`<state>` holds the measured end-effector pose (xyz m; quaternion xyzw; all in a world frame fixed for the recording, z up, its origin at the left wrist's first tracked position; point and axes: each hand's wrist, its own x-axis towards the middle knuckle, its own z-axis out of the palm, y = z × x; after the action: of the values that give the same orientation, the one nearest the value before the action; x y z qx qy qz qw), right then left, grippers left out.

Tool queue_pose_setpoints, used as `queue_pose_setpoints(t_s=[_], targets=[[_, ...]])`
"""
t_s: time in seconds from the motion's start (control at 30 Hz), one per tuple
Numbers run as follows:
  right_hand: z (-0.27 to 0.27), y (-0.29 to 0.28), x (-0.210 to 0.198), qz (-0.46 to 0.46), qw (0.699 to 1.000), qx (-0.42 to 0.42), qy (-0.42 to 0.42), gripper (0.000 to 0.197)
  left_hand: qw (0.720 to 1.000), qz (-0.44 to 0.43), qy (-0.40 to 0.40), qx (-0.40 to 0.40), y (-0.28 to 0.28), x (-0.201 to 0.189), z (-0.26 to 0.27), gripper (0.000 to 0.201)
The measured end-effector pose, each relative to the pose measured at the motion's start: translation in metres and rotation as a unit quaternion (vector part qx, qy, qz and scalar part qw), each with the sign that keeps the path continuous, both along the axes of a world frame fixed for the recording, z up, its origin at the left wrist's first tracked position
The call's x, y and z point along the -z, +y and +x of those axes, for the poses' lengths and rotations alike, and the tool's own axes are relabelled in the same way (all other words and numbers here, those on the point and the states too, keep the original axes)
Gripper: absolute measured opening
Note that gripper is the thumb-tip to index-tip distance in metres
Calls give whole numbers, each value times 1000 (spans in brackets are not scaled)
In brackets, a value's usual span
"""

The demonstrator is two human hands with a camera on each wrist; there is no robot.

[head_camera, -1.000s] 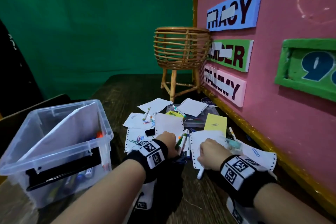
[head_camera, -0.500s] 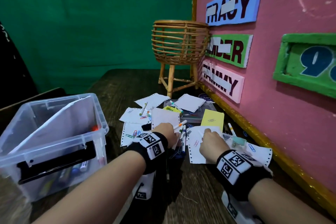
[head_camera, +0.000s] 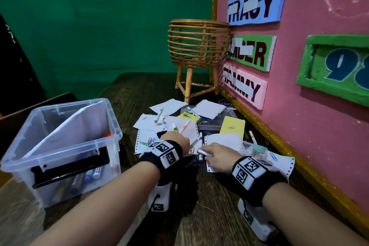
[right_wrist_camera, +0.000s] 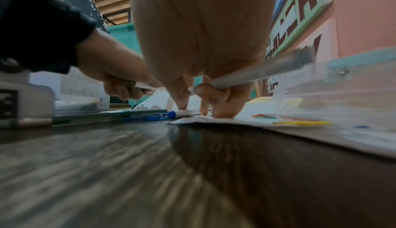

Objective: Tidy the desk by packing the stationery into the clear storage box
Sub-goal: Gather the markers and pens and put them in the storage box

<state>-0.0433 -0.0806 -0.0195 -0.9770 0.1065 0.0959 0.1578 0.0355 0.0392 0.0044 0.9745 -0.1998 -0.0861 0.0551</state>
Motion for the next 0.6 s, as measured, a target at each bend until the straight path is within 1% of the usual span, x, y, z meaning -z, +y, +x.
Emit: queue_pose_setpoints(t_s=[0.07,0.13,0.17,0.2,0.3,0.37,0.47,0.53,0.6], targets=[[0,1,-1,-25,999,33,-29,19,1000,-3,21,1,7,1,-7,38],[-2,1,-3,-52,996,62,-43,20,1000,6,24,13,13,5,-12,29],[-4,1,-4,-62,994,73,-46,19,999,17,28,19,15,7,-15,29],[-5,2,-5,-70,993,78,-53,15,999,30,29,28,18,8,-19,32],[-9,5,-8,-75,990,102,-60,17,996,65,22,57,20,14,-22,44],[-11,6,-8,-80,989,109,-52,13,994,78,29,65,21,14,-24,42],[-14,5,-9,-82,988,122,-54,15,994,73,39,69,21,10,-27,34],[-15,5,-12,-79,983,145,-83,16,995,56,36,71,20,9,-28,40],[-16,4,-14,-86,973,171,-130,23,998,24,19,54,20,8,-30,45]])
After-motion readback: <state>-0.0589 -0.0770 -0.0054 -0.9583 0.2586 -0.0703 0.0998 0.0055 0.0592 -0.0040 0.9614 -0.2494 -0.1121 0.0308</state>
